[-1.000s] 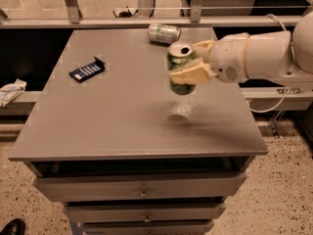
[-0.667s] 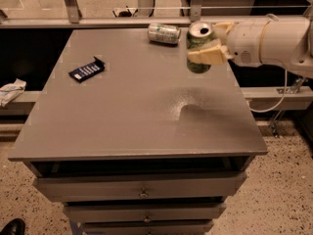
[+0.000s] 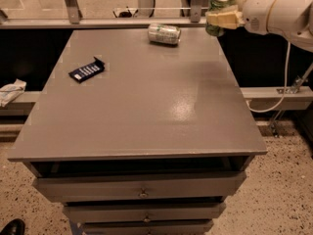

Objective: Move green can near 7up can

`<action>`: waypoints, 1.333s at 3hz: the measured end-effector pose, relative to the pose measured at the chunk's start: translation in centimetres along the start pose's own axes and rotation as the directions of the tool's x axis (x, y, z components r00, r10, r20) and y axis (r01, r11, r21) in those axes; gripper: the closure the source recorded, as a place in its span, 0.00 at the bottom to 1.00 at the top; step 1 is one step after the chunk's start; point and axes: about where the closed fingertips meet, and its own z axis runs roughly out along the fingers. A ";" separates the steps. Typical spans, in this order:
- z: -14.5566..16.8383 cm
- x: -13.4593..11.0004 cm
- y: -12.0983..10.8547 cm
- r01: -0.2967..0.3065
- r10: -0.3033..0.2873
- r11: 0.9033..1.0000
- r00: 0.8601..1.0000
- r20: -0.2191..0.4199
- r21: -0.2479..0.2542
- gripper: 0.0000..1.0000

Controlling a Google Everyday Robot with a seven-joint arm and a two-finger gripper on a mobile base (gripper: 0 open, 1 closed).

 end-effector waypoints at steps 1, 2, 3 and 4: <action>3.0 1.7 -2.5 -0.042 0.043 0.999 0.998 -0.035 0.031 1.00; 5.5 4.4 -3.5 -0.099 0.102 0.994 0.992 -0.077 0.042 1.00; 8.4 7.0 -3.7 -0.169 0.171 0.985 0.981 -0.090 0.029 1.00; 9.9 8.2 -3.7 -0.200 0.201 0.980 0.975 -0.095 0.019 1.00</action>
Offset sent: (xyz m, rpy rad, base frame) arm 0.1076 -0.0177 -0.0632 0.0617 0.1867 -0.1317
